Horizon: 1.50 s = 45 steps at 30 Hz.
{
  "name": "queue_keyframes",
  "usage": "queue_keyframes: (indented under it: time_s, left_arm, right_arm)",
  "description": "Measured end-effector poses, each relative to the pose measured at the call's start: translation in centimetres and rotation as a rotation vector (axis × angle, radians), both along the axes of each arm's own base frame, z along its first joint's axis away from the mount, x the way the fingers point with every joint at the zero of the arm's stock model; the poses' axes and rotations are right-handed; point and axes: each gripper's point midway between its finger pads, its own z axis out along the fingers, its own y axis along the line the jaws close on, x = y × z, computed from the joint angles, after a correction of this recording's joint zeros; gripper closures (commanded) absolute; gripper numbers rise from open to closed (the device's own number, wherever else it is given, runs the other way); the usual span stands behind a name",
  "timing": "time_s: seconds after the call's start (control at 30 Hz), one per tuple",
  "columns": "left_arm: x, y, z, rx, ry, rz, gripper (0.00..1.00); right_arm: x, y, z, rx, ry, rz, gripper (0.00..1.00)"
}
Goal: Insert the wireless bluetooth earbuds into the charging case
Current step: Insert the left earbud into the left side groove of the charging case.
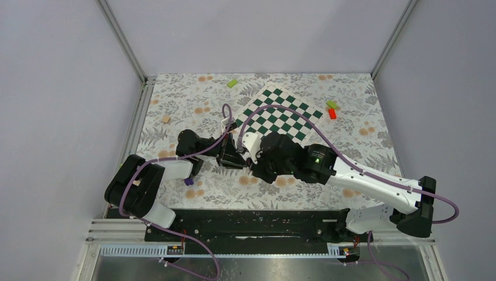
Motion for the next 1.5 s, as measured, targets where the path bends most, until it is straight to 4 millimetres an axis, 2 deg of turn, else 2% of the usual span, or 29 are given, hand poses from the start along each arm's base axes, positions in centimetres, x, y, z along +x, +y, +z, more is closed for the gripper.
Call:
queue_keyframes:
  time_s: [0.1, 0.37, 0.67, 0.93, 1.1, 1.37, 1.5]
  left_arm:
    - [0.0, 0.0, 0.0, 0.000, 0.000, 0.000, 1.00]
    - [0.1, -0.1, 0.1, -0.002, 0.002, 0.008, 1.00]
    - [0.5, -0.3, 0.6, -0.022, -0.002, 0.035, 1.00]
    - [0.6, -0.3, 0.7, -0.026, 0.000, 0.043, 1.00]
    - [0.6, -0.4, 0.7, -0.026, 0.000, 0.045, 1.00]
    - [0.6, -0.4, 0.7, -0.027, 0.000, 0.046, 1.00]
    - [0.6, -0.4, 0.7, -0.027, 0.000, 0.046, 1.00]
  right_arm:
    - [0.0, 0.0, 0.0, -0.002, -0.006, 0.005, 0.80]
    - [0.2, -0.3, -0.2, -0.022, -0.022, -0.003, 0.68]
    - [0.2, -1.4, -1.1, -0.081, -0.027, -0.019, 0.60]
    - [0.3, -1.6, -1.4, -0.091, -0.031, -0.028, 0.55]
    - [0.3, -2.0, -1.7, -0.094, -0.033, -0.033, 0.43]
    - [0.1, -3.5, -0.4, -0.020, -0.066, -0.075, 0.03]
    - [0.2, -4.9, 0.9, 0.051, -0.105, -0.118, 0.00]
